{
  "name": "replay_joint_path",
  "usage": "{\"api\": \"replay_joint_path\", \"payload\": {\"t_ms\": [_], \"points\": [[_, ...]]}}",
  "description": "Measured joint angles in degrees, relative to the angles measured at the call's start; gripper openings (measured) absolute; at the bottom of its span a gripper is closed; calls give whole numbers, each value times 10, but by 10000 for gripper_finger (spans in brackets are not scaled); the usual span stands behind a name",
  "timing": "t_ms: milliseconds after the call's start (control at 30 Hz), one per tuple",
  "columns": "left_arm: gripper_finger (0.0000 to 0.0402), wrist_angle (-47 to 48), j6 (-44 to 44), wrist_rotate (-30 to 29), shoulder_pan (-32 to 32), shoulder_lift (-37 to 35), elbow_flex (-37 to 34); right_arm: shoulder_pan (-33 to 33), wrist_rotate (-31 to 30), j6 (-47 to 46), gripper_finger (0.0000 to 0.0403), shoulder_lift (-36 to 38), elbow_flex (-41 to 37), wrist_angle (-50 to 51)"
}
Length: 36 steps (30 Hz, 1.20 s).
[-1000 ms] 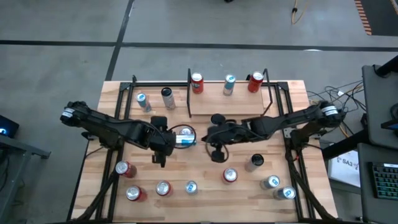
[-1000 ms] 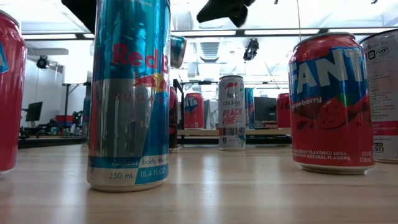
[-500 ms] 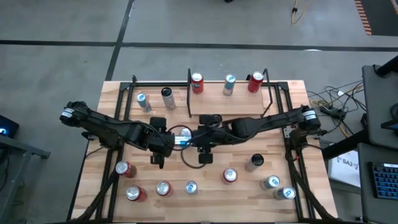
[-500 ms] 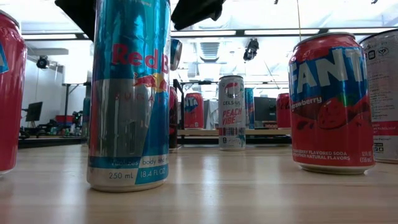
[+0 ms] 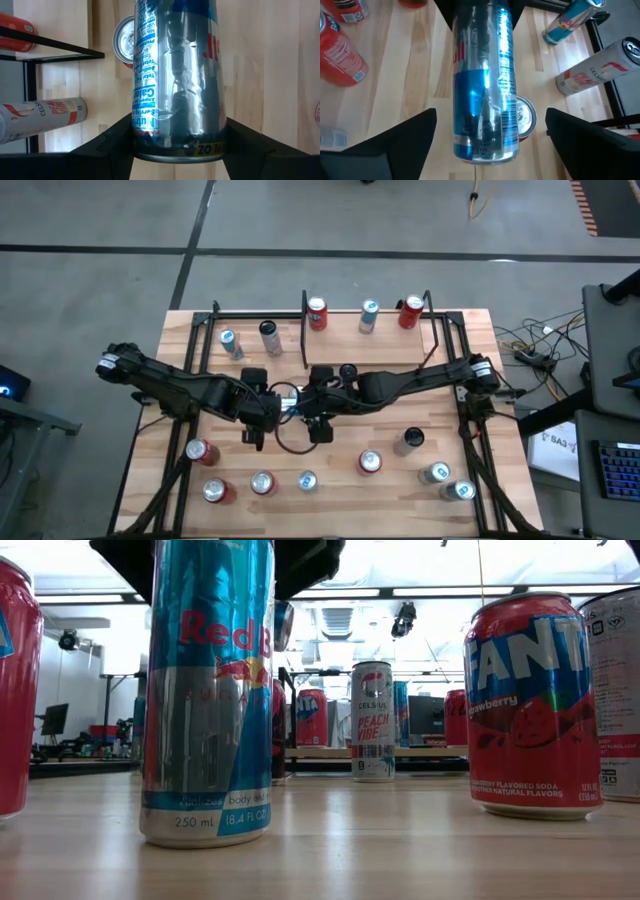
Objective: Place canned beverage on shelf
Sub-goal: Put the blue soda can on the shelf
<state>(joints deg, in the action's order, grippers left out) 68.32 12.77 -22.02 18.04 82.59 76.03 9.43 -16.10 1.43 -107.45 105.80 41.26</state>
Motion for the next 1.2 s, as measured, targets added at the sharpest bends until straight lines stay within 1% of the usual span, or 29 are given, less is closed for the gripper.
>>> {"api": "replay_joint_path", "payload": {"t_ms": [133, 400, 533, 600, 700, 733, 767, 867, 967, 1067, 1133, 1200], "points": [[219, -4, 2, 0, 0, 0, 2, -5, 0, -5, 366, -12, -1, 0], [219, -17, -2, 0, -1, 1, 29, -9, 1, 0, 361, -22, -2, -4], [219, -13, -3, 1, 0, 1, 31, -8, 1, -3, 326, -22, -2, -2], [219, -15, -3, 0, -1, 1, 31, -9, 1, -6, 297, -20, -2, -2], [221, -16, -4, 1, 0, 1, 31, -8, 1, -5, 240, -19, -2, 1], [231, -16, -4, 1, 0, 1, 31, -8, 1, -4, 221, -19, -2, 2], [247, -16, -4, 1, 0, 1, 31, -8, 1, -2, 216, -19, -2, 2], [296, -17, -12, -1, -1, 1, 35, -8, 1, 6, 217, -14, -3, 15], [316, -14, -28, -4, 0, 1, 39, -8, 1, 0, 217, 1, -3, 62], [315, -14, -44, -40, 0, -3, 45, -5, -9, -25, 217, 25, -4, 120], [310, -16, -53, -72, 0, -7, 45, 2, -36, -45, 217, 42, -8, 147], [307, -41, -64, -105, 1, -16, 42, 13, -64, -63, 217, 62, -15, 167]]}}
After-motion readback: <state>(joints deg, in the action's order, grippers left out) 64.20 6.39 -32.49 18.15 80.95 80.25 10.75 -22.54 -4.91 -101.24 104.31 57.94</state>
